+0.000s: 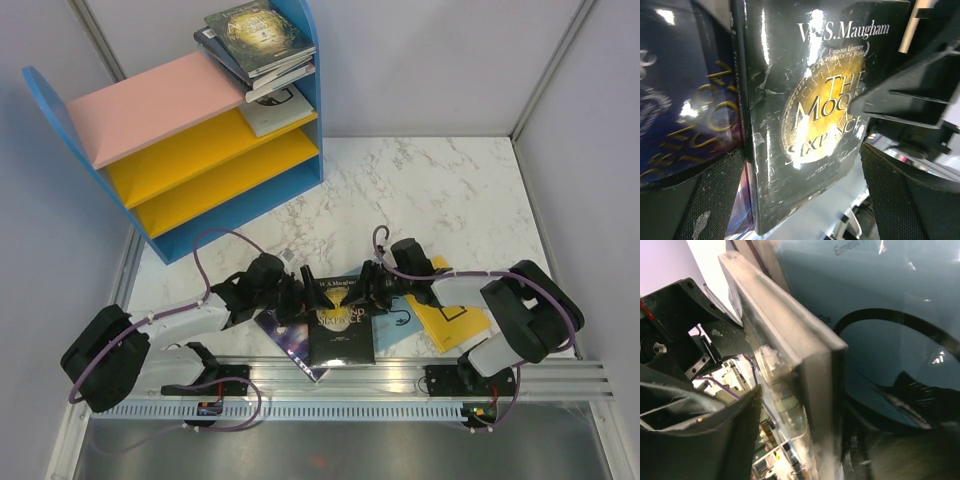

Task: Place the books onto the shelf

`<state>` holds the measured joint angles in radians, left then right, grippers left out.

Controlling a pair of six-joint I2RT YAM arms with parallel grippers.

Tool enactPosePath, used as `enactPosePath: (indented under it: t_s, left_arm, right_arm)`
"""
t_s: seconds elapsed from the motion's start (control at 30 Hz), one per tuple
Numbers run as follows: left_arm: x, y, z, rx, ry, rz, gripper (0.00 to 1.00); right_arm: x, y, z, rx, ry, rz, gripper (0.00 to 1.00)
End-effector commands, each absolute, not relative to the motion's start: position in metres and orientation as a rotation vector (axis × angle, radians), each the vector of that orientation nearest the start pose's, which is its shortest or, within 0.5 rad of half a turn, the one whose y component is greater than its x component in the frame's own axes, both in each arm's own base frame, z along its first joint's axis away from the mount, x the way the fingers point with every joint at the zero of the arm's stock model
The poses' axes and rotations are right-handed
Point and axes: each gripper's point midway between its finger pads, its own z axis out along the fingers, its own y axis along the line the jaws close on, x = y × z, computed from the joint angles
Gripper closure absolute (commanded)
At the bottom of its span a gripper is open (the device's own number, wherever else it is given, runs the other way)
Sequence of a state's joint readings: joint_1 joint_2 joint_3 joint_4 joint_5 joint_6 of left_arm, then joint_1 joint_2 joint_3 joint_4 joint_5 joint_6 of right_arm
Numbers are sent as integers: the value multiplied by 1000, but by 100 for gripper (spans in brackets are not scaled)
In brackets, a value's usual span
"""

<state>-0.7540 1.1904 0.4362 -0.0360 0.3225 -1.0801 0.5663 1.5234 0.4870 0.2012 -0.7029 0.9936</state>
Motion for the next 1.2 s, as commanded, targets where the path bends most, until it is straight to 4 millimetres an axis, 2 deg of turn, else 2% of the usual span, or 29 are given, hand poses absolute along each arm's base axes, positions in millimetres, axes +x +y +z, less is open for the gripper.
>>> enactPosePath:
  t_s: [0.0, 0.07, 0.1, 0.13, 0.27, 0.33, 0.4, 0.53, 0.57, 0.7, 0.73, 0.8, 0.83, 0.9, 0.93, 0.97, 1.03, 1.1, 1.13, 1.17]
  left_arm:
    - [131, -269, 42, -279, 2722, -1238, 0]
    - [131, -269, 44, -274, 2714, -1245, 0]
    - [131, -269, 47, -268, 2705, -1252, 0]
    - [130, -269, 49, -264, 2702, -1253, 0]
    - [137, -264, 58, -252, 2667, -1213, 0]
    - [136, -259, 62, -249, 2665, -1192, 0]
    - [139, -254, 67, -237, 2654, -1166, 0]
    - [153, -246, 93, -230, 2547, -1180, 0]
    - [158, -243, 103, -238, 2499, -1200, 0]
    - [171, -239, 131, -238, 2377, -1269, 0]
    - [175, -241, 140, -224, 2331, -1305, 0]
    - [177, -243, 158, -207, 2265, -1392, 0]
    - [177, -249, 174, -175, 2199, -1478, 0]
    - [179, -251, 191, -154, 2130, -1559, 0]
    - [179, -252, 197, -149, 2107, -1594, 0]
    - [177, -256, 213, -112, 2046, -1669, 0]
    - [171, -260, 224, -86, 2014, -1767, 2]
    - [166, -264, 247, -8, 1907, -1856, 19]
    - [163, -267, 249, 2, 1919, -1910, 26]
    - [162, -268, 253, 17, 1910, -1930, 39]
  right_arm:
    - [183, 284, 56, 232, 2624, 1508, 43]
    - [186, 283, 62, 233, 2594, 1500, 50]
    - [188, 283, 66, 230, 2583, 1495, 58]
    - [187, 280, 66, 238, 2592, 1473, 61]
    - [195, 277, 93, 197, 2518, 1451, 79]
    - [197, 274, 100, 202, 2506, 1439, 93]
    - [200, 277, 123, 183, 2449, 1483, 100]
    - [200, 285, 166, 123, 2355, 1599, 100]
    - [201, 288, 185, 98, 2308, 1642, 100]
    - [200, 295, 231, 37, 2186, 1771, 100]
    - [200, 299, 249, 39, 2122, 1848, 100]
    - [194, 301, 263, 5, 2081, 1931, 100]
    - [193, 301, 271, 6, 2041, 1970, 100]
    - [191, 302, 283, -25, 1983, 2009, 100]
    - [190, 301, 287, -30, 1966, 2025, 100]
    - [190, 301, 288, -7, 1964, 2049, 100]
    - [190, 302, 297, -29, 1911, 2085, 100]
    - [190, 302, 302, -20, 1889, 2115, 100]
    - [193, 303, 304, -22, 1876, 2120, 100]
    - [193, 304, 305, -24, 1873, 2123, 100]
